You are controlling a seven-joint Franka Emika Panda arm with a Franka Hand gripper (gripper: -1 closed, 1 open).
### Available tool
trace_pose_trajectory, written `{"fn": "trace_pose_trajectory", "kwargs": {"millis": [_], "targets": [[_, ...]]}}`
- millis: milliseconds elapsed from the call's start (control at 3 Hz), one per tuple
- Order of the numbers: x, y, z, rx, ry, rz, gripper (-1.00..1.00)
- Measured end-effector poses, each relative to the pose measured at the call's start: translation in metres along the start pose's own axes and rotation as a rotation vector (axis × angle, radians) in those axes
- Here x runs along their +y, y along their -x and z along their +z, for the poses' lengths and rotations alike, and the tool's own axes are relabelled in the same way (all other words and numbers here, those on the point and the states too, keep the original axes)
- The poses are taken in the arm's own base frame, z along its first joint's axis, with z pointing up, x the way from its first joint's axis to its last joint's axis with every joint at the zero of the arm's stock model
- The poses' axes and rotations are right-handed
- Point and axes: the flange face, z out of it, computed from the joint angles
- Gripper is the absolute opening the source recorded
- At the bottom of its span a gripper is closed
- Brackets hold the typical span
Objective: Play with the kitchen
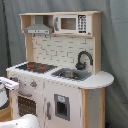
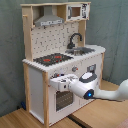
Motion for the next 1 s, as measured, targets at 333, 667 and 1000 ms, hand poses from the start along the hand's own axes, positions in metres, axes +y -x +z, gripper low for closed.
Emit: {"fn": "trace_pose_trajectory", "kwargs": {"millis": [333,667,1000], "targets": [[0.008,-0.011,-0.035,0.015,0.022,0.065,1.00],[0.016,-0.012,-0.062,-0.005,0.019,0.138,1.00],[0.018,-0.012,-0.084,-0.004,0.029,0.227,1.00]]}}
